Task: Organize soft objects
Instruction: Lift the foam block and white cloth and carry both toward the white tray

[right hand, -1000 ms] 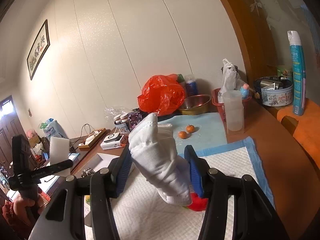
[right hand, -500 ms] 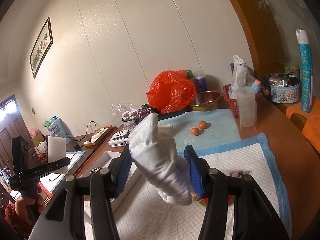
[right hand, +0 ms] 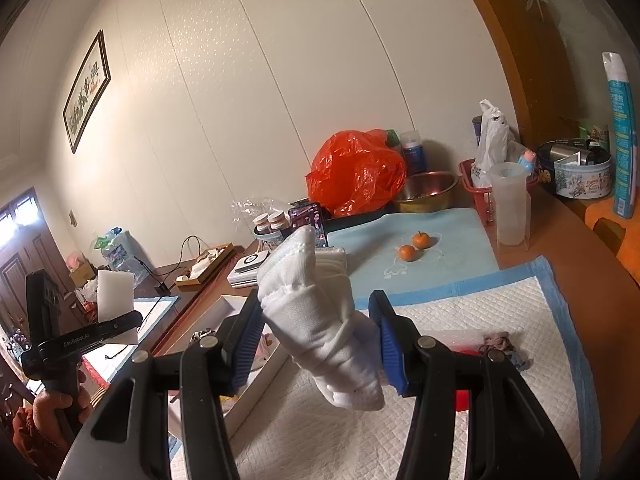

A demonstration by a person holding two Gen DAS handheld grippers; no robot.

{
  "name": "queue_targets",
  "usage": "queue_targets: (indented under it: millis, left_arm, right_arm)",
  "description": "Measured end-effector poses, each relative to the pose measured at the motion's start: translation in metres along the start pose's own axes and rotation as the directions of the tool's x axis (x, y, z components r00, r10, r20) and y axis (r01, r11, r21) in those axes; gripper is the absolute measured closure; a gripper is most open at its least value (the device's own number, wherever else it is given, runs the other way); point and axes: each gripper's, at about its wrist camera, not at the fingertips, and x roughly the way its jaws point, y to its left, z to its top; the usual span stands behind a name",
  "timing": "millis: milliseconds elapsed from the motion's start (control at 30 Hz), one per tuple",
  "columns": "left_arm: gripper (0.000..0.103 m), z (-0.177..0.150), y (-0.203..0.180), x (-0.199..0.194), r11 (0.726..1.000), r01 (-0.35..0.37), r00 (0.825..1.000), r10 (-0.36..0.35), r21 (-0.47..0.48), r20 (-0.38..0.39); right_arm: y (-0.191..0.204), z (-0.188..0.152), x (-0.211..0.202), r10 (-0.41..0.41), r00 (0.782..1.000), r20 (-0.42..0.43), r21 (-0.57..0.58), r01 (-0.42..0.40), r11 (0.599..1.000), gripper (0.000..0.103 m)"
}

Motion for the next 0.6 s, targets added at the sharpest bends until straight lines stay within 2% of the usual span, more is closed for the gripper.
queue_targets:
  millis: [600]
  left_arm:
    - [0.084,0.008,0.039,-0.018,0.999,-0.001,1.0,0.002,-0.036,0.027]
  right_arm:
    - [0.032,-0.006,0.016,0.014,1.0,-0.019,-0.018,-0.014,1.0,0.05]
